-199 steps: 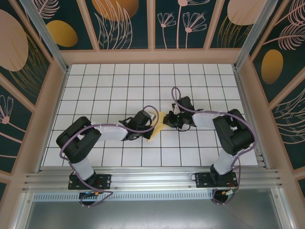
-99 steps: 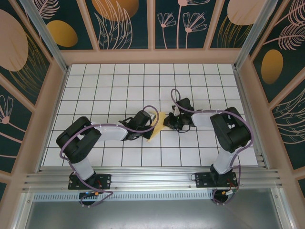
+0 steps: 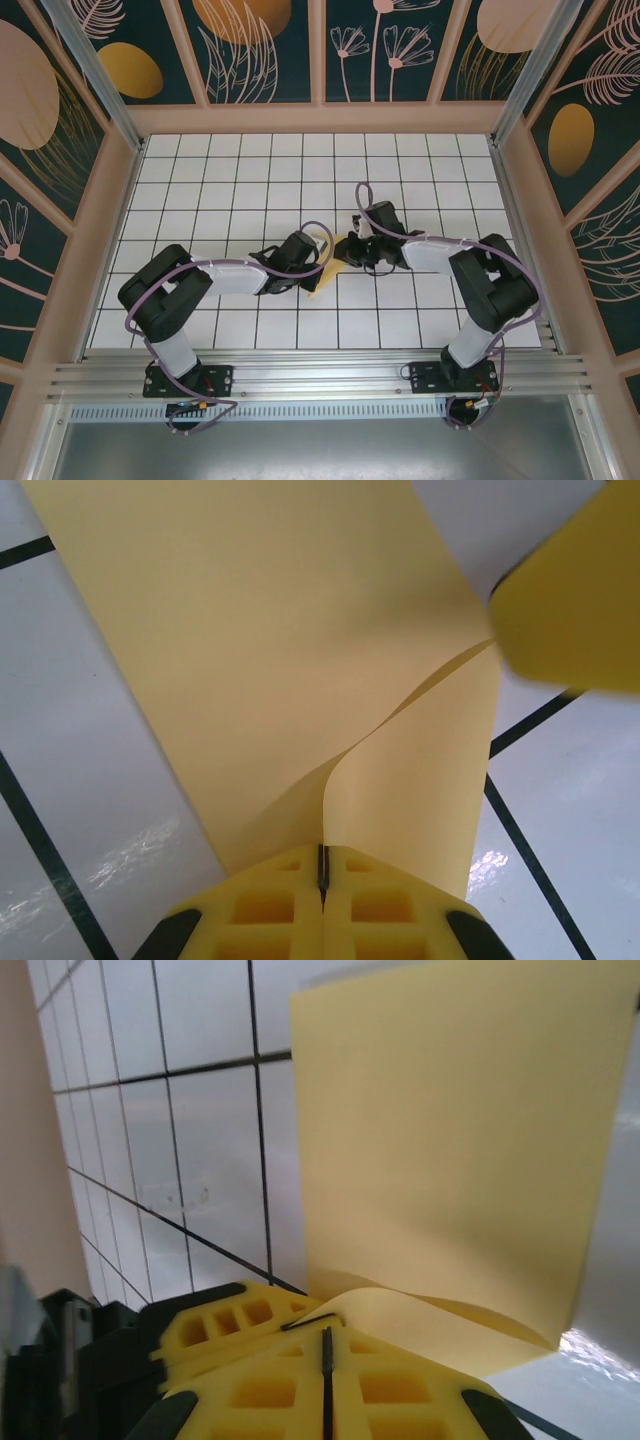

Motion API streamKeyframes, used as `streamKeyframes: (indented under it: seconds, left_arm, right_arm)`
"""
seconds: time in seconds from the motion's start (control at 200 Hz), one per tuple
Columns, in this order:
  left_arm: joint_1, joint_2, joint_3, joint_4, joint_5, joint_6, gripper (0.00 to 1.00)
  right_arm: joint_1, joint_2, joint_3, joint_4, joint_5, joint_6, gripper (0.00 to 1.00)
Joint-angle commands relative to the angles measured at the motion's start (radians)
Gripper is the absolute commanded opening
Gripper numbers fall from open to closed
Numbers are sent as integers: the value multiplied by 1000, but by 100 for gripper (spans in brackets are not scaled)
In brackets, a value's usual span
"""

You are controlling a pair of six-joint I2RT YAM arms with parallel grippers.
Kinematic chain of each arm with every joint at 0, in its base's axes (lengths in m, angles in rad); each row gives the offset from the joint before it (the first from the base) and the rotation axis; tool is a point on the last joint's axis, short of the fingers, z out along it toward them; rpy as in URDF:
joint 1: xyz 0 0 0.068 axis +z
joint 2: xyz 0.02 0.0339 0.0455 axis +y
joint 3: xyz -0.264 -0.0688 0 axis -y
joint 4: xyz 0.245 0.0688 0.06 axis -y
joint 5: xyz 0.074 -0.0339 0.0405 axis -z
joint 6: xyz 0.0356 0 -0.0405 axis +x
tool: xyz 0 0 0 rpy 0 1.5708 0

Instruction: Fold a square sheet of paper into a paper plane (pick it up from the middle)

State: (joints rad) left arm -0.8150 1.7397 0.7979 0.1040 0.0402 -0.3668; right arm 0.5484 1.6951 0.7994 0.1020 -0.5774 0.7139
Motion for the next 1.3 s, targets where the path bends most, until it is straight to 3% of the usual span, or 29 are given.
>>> streamKeyframes:
  seconds: [0.0,0.43,0.56,0.626,0.756,0.871,0.971,1.146,1.296]
  left_arm:
    - [7,30,8,-74,-16,19,3]
    - [8,9,13,-96,-56,13,6]
    - [6,-20,41,-128,-90,-8,17]
    - [7,-79,53,-145,-110,-29,33]
    - [7,-165,64,-165,-135,-104,44]
    - [7,-245,31,-109,-57,-200,40]
    - [7,-279,-20,17,114,-281,30]
    - [5,-193,-24,91,284,-350,14]
    - [2,-134,-32,119,357,-362,13]
  right_arm:
    - [33,59,10,34,-36,11,10]
    - [34,162,-4,-84,83,-50,10]
    - [33,159,-2,-100,93,-50,10]
    - [34,162,-1,-99,92,-47,10]
    - [33,167,2,-101,91,-33,10]
    - [33,174,7,-108,90,-28,9]
    - [34,174,7,-105,90,-19,10]
    - [35,175,8,-103,90,-9,10]
    - [35,181,10,-102,92,4,9]
